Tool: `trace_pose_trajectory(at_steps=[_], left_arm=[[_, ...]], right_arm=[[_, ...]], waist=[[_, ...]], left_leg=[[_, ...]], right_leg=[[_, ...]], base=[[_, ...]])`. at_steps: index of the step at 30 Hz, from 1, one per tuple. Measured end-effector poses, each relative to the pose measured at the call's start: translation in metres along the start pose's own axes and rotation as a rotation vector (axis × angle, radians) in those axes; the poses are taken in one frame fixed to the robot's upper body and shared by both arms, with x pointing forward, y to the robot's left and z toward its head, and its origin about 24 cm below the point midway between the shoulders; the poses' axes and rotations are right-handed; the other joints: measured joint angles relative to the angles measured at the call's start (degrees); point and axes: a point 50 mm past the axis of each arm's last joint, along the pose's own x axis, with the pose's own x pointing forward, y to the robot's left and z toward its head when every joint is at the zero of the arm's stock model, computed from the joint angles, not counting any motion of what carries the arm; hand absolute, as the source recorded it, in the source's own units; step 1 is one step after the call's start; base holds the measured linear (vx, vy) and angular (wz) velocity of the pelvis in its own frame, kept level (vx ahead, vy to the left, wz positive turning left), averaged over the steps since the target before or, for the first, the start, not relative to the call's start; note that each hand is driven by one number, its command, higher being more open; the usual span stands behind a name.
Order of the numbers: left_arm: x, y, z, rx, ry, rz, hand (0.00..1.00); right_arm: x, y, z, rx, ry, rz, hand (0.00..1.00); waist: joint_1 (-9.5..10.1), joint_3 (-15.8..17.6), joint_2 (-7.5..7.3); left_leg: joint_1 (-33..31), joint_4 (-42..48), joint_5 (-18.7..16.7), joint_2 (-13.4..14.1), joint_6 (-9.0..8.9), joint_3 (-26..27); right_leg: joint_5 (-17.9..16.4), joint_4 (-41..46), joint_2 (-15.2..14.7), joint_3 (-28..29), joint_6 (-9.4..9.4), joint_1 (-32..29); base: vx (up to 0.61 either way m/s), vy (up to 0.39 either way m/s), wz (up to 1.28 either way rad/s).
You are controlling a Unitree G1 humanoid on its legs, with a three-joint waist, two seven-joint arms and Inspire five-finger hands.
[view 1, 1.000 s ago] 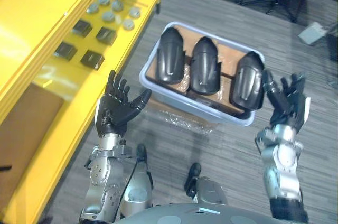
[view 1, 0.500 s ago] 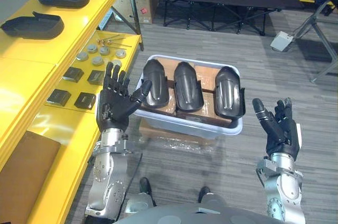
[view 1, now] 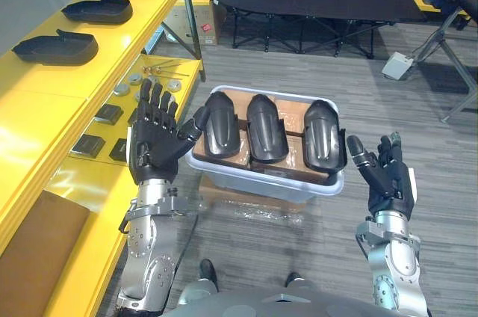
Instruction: Walk over and take three plastic housings, then place them on the shelf
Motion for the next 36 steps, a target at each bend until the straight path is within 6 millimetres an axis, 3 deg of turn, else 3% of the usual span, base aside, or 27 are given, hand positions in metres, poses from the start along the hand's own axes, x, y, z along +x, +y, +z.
trace_pose_trajectory(at_steps=[5, 7, 10, 12, 14, 15, 17, 19, 20, 23, 26, 27, 29, 31, 33, 34, 35, 36], left_arm=[[-0.001, 0.001, -0.001, 0.003, 0.011, 0.002, 1.00], [-0.003, 0.003, -0.002, 0.007, 0.023, 0.015, 1.00], [-0.014, 0.014, -0.007, 0.023, 0.063, 0.088, 1.00], [-0.017, 0.021, -0.009, 0.037, 0.077, 0.124, 1.00], [-0.018, 0.029, -0.013, 0.047, 0.097, 0.156, 1.00], [-0.019, 0.031, -0.016, 0.036, 0.109, 0.168, 1.00], [-0.021, 0.033, -0.019, 0.019, 0.126, 0.161, 1.00], [-0.025, 0.032, -0.019, 0.021, 0.136, 0.127, 1.00], [-0.026, 0.033, -0.017, 0.022, 0.131, 0.119, 1.00], [-0.026, 0.033, -0.017, 0.027, 0.128, 0.120, 1.00], [-0.023, 0.031, -0.013, 0.025, 0.105, 0.117, 1.00], [-0.021, 0.028, -0.009, 0.021, 0.086, 0.110, 1.00], [-0.017, 0.027, -0.008, 0.018, 0.072, 0.107, 1.00], [-0.013, 0.027, -0.003, 0.020, 0.045, 0.109, 1.00], [-0.009, 0.026, 0.003, 0.022, 0.018, 0.104, 1.00], [-0.004, 0.023, 0.007, 0.020, -0.007, 0.095, 1.00], [0.001, 0.023, 0.010, 0.022, -0.029, 0.094, 1.00], [0.002, 0.023, 0.010, 0.022, -0.033, 0.097, 1.00]], right_arm=[[-0.002, 0.010, -0.004, 0.012, 0.019, 0.036, 1.00], [-0.003, 0.016, -0.007, 0.020, 0.032, 0.060, 1.00], [-0.004, 0.023, -0.009, 0.020, 0.045, 0.121, 1.00], [-0.003, 0.021, -0.007, -0.003, 0.042, 0.153, 1.00], [0.000, 0.015, -0.004, -0.035, 0.033, 0.171, 1.00], [0.001, 0.011, -0.002, -0.049, 0.028, 0.170, 1.00], [0.003, 0.003, 0.002, -0.067, 0.012, 0.145, 1.00], [0.004, -0.002, 0.004, -0.075, 0.004, 0.128, 1.00], [0.006, 0.000, 0.004, -0.083, 0.006, 0.143, 1.00], [0.004, 0.013, -0.002, -0.075, 0.027, 0.197, 1.00], [0.005, 0.027, -0.004, -0.045, 0.027, 0.235, 1.00], [0.004, 0.030, -0.006, -0.026, 0.030, 0.217, 1.00], [0.003, 0.031, -0.008, -0.011, 0.038, 0.196, 1.00], [0.003, 0.033, -0.010, -0.004, 0.041, 0.191, 1.00], [0.005, 0.035, -0.009, 0.006, 0.033, 0.188, 1.00], [0.007, 0.035, -0.008, 0.006, 0.028, 0.185, 1.00], [0.009, 0.034, -0.009, 0.006, 0.026, 0.182, 1.00], [0.009, 0.033, -0.009, 0.005, 0.029, 0.181, 1.00]], waist=[[0.02, -0.2, -0.28], [0.08, -0.1, -0.59], [0.51, 0.9, 0.91], [0.66, 1.5, 1.64], [0.65, 2.2, 2.08], [0.69, 2.4, 2.12], [0.74, 2.7, 2.26], [1.38, 2.5, 2.83], [2.69, 2.5, 2.64], [3.47, 3.0, 1.61], [3.34, 3.4, -0.23], [3.04, 3.7, -1.05], [2.99, 3.8, -1.09], [3.26, 3.6, -1.32], [2.77, 3.6, -1.17], [2.78, 3.7, -0.83], [2.77, 4.1, -0.39], [2.39, 4.4, 0.10]], left_leg=[[0.0, 0.3, -0.1, 0.5, -0.24, 0.4], [-1.9, 5.3, -2.5, 1.5, -0.17, 0.5], [-6.2, 23.7, -11.1, 7.7, -0.55, 0.6], [-6.3, 27.6, -12.3, 10.2, -0.78, 0.7], [-8.3, 32.3, -11.6, 11.7, 1.00, 0.1], [-8.9, 33.0, -11.0, 11.6, 1.76, -0.7], [-9.1, 32.0, -11.5, 10.8, 1.09, -2.3], [-7.2, 27.7, -13.2, 8.1, -0.81, -4.2], [-4.2, 21.9, -13.3, 5.0, -0.65, -4.4], [-4.3, 21.8, -14.1, 4.0, -0.05, -3.4], [-4.4, 21.9, -16.0, 2.0, 0.24, -4.4], [-4.4, 22.2, -16.5, 1.4, 0.18, -4.9], [-4.3, 23.0, -16.7, 1.6, 0.70, -5.2], [-4.2, 25.1, -16.7, 2.3, 0.03, -7.3], [-4.3, 24.9, -17.2, 2.8, -0.01, -8.0], [-4.2, 24.5, -17.8, 3.7, 0.21, -8.9], [-3.8, 24.7, -18.7, 4.6, 0.31, -10.6], [-3.5, 24.9, -19.0, 4.8, 0.07, -11.5]], right_leg=[[0.2, -0.4, 0.5, 0.5, -0.25, -0.2], [0.2, -0.5, 0.8, 0.9, -0.38, -0.2], [-1.0, 0.3, 3.7, 2.9, -1.95, 1.5], [-2.4, 0.4, 5.3, 3.7, -3.04, 2.6], [-2.7, 0.2, 6.1, 3.8, -3.53, 3.1], [-2.7, 0.1, 6.3, 3.9, -3.64, 3.1], [-2.7, 0.1, 6.1, 4.2, -3.90, 3.0], [-2.7, 0.4, 5.5, 5.0, -3.92, 2.5], [-2.4, 1.0, 4.0, 6.7, -3.44, 1.5], [-1.6, 1.0, 2.9, 7.6, -2.31, 0.7], [-5.2, 6.6, 0.9, 8.2, -2.98, -2.4], [-6.4, 11.1, -0.2, 8.1, -2.07, -3.9], [-6.4, 16.2, -0.8, 7.1, -2.16, -6.2], [-5.8, 16.8, -1.0, 5.2, -2.28, -5.3], [-4.4, 17.5, -0.9, 5.1, -2.10, -5.7], [-3.1, 22.1, -0.6, 5.4, -2.14, -8.2], [-3.6, 28.8, -0.6, 7.3, -4.08, -12.4], [-4.5, 28.9, -0.6, 8.5, -5.00, -12.7]], base=[[0.01, -0.004, -0.05], [0.02, -0.025, -0.16], [-0.01, -0.048, -0.38], [-0.04, -0.043, -0.24], [-0.05, -0.057, -0.03], [-0.03, -0.061, 0.07], [0.00, -0.009, 0.11], [0.04, 0.092, -0.14], [0.04, 0.090, -0.34], [0.05, 0.082, -0.23], [0.06, 0.077, -0.09], [0.08, 0.075, 0.05], [0.08, 0.042, 0.03], [0.11, 0.012, -0.19], [0.09, 0.052, -0.04], [0.05, 0.073, 0.07], [0.02, 0.025, 0.14], [0.02, -0.020, 0.45]])
